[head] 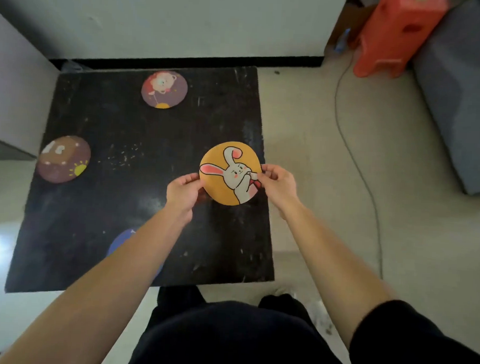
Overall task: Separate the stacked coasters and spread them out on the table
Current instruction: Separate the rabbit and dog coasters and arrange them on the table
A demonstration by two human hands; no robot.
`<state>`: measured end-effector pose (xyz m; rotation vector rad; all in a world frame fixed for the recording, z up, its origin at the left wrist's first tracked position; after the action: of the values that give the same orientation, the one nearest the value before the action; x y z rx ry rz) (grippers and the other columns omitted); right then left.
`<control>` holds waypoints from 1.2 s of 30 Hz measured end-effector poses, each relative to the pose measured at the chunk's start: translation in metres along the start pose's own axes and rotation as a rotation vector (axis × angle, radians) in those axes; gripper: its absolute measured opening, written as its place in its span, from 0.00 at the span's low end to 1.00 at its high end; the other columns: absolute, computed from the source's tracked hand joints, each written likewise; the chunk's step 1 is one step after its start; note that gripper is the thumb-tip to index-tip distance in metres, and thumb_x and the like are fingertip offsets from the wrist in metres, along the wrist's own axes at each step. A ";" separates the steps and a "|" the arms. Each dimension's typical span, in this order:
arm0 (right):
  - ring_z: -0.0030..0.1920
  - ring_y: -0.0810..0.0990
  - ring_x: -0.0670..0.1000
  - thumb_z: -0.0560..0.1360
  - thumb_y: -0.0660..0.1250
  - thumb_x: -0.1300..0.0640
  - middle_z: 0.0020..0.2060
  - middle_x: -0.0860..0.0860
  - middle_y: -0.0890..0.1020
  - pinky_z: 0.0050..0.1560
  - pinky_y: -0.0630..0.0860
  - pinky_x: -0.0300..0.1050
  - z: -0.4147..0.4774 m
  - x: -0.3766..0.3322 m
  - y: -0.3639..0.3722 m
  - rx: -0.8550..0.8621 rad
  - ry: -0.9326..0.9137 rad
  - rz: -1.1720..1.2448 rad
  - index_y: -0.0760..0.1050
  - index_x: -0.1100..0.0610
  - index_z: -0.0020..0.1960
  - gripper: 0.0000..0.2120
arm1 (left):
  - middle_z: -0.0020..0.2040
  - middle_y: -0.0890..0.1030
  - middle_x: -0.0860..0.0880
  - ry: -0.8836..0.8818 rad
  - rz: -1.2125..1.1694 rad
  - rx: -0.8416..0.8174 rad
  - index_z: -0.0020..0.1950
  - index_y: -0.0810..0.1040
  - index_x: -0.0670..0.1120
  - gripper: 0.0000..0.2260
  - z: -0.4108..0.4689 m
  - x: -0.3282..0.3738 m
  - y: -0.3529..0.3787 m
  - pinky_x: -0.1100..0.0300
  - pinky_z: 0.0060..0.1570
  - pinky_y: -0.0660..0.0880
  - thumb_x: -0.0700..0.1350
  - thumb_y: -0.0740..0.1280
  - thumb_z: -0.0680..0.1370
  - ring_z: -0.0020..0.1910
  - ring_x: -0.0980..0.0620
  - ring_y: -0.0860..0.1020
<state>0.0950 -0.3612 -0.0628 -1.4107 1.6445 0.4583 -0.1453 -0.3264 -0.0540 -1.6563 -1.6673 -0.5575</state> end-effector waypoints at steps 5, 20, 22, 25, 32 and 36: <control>0.51 0.84 0.48 0.76 0.67 0.56 0.48 0.48 0.85 0.58 0.81 0.49 0.015 -0.032 -0.045 -0.114 -0.075 -0.124 0.80 0.50 0.57 0.10 | 0.45 0.83 0.44 -0.026 -0.169 0.111 0.57 0.80 0.41 0.09 -0.050 0.000 0.034 0.58 0.37 0.80 0.35 0.67 0.78 0.38 0.51 0.80; 0.53 0.84 0.51 0.76 0.68 0.53 0.51 0.49 0.85 0.59 0.80 0.53 0.078 -0.109 -0.033 -0.217 -0.252 -0.368 0.79 0.47 0.58 0.11 | 0.46 0.85 0.42 0.031 -0.364 0.216 0.56 0.80 0.42 0.08 -0.020 0.025 0.050 0.57 0.38 0.80 0.36 0.68 0.78 0.37 0.49 0.80; 0.52 0.84 0.50 0.76 0.69 0.54 0.50 0.49 0.85 0.59 0.81 0.52 0.087 -0.106 -0.025 -0.241 -0.228 -0.403 0.80 0.48 0.58 0.11 | 0.44 0.84 0.41 -0.011 -0.371 0.243 0.54 0.81 0.41 0.07 -0.016 0.013 0.052 0.59 0.33 0.78 0.35 0.68 0.77 0.34 0.50 0.78; 0.52 0.85 0.50 0.76 0.69 0.56 0.49 0.48 0.85 0.56 0.81 0.47 0.100 -0.102 -0.011 -0.318 -0.218 -0.461 0.80 0.48 0.57 0.10 | 0.42 0.83 0.42 -0.088 -0.427 0.304 0.53 0.80 0.41 0.07 -0.009 -0.005 0.059 0.57 0.39 0.80 0.34 0.68 0.77 0.36 0.49 0.79; 0.51 0.82 0.49 0.74 0.71 0.51 0.46 0.46 0.83 0.57 0.80 0.49 0.165 -0.101 0.036 -0.539 -0.318 -0.725 0.81 0.47 0.56 0.11 | 0.40 0.82 0.44 -0.280 -0.466 0.570 0.50 0.80 0.43 0.06 0.019 -0.036 0.078 0.58 0.41 0.81 0.34 0.68 0.76 0.38 0.49 0.80; 0.48 0.81 0.48 0.75 0.70 0.52 0.44 0.46 0.82 0.55 0.78 0.44 0.203 -0.089 0.071 -0.734 -0.383 -0.890 0.81 0.50 0.57 0.11 | 0.42 0.83 0.45 -0.395 -0.510 0.741 0.52 0.79 0.42 0.06 0.024 -0.054 0.108 0.55 0.46 0.82 0.35 0.69 0.76 0.43 0.48 0.83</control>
<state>0.1031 -0.1355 -0.1181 -2.2253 0.4184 0.7620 -0.0475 -0.3364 -0.1287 -0.8268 -2.2365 0.1902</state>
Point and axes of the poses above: each hand's wrist, its own z-axis towards the middle knuckle, its own y-axis out of the palm, x = y × z, the point moved 7 cm from there along z, towards the middle knuckle
